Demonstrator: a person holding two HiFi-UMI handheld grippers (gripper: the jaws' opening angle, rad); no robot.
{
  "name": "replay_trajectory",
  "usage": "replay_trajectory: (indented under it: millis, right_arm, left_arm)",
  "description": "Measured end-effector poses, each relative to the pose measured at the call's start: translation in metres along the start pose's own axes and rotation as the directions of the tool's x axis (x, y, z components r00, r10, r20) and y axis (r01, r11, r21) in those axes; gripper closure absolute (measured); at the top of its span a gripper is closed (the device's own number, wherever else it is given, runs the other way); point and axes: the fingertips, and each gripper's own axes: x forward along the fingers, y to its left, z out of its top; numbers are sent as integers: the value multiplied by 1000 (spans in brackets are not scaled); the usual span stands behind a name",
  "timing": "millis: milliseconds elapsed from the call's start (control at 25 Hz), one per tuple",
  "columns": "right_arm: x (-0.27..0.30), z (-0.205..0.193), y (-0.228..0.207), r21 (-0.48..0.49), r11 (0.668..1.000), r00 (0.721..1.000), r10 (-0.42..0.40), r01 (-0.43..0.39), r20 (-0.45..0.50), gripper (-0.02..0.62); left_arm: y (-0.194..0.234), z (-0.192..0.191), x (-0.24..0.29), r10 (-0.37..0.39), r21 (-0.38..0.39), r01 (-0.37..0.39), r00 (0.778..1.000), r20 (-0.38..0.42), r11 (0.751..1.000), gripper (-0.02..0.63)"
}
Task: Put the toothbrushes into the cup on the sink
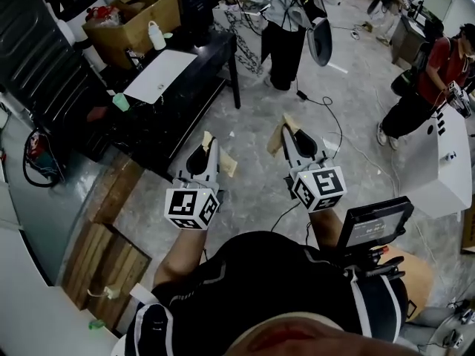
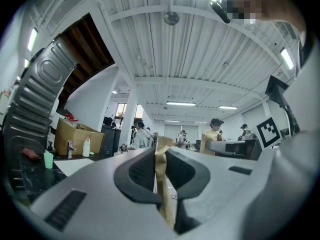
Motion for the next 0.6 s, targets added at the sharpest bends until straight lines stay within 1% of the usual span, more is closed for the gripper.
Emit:
replay_trajectory:
  millis: [280, 480, 600]
  right_arm:
    - [27, -5, 42, 4, 999, 999, 39, -39, 1, 543]
    - [50, -13, 81, -2, 998, 998, 70, -70, -2, 543]
    - [57, -13, 100, -4, 996, 996, 92, -92, 0, 543]
  left_arm:
    - [40, 2, -26, 37, -10, -37, 999, 8, 999, 569]
    - [77, 3, -49, 61, -11, -61, 998, 23, 998, 569]
    - [92, 6, -61, 77, -10, -76, 997, 29, 997, 569]
